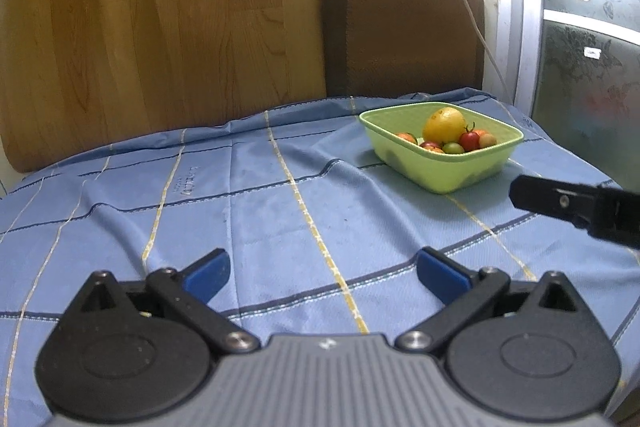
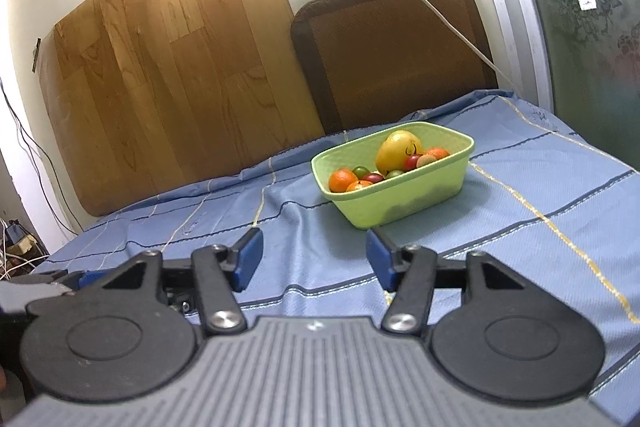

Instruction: Organize fruits

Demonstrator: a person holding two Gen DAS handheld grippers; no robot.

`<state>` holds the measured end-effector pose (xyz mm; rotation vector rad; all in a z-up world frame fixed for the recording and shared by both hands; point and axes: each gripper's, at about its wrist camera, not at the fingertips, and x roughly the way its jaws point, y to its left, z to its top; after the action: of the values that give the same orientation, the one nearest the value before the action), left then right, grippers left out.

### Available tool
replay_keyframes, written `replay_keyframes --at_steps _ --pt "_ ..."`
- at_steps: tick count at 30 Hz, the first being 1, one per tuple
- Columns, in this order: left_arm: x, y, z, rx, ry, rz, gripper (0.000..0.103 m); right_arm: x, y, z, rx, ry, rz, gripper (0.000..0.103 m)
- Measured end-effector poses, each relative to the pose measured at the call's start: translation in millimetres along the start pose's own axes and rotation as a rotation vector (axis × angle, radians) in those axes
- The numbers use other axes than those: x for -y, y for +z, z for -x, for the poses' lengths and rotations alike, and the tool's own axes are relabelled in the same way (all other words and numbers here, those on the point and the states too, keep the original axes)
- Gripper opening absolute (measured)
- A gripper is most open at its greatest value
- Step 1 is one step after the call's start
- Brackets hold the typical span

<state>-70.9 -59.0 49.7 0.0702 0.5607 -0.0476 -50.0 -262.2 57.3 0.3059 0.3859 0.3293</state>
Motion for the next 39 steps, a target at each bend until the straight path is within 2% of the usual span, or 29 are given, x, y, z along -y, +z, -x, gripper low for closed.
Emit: replay_keyframes --at_steps 5,10,15,16,20,22,28,39 --pt "9 -3 6 0.046 0.054 -0.062 0.103 2 1 0 -0.006 -0.001 -0.031 0.068" --pt "16 -1 17 0.098 0.072 -0.087 0.103 -1 5 4 0.003 0.009 -0.045 0.068" --pt "20 1 33 0.207 0.166 -0.102 0.103 -4 7 10 0.034 0.01 -0.049 0.07" --pt "21 1 36 0.231 0.184 -0.102 0.103 -5 6 12 0.044 0.006 -0.045 0.074" --pt "24 4 45 0.276 0.214 -0.116 0.103 -10 5 17 0.089 -0.014 -0.032 0.079" --pt "28 4 46 0.269 0.205 -0.134 0.103 -11 4 18 0.093 -0.016 -0.033 0.081" --pt "29 3 33 0.136 0.152 -0.123 0.103 -9 3 14 0.073 -0.015 -0.057 0.084" --pt "32 -2 28 0.118 0.197 -0.156 0.103 -7 0 16 0.076 -0.033 -0.08 0.086"
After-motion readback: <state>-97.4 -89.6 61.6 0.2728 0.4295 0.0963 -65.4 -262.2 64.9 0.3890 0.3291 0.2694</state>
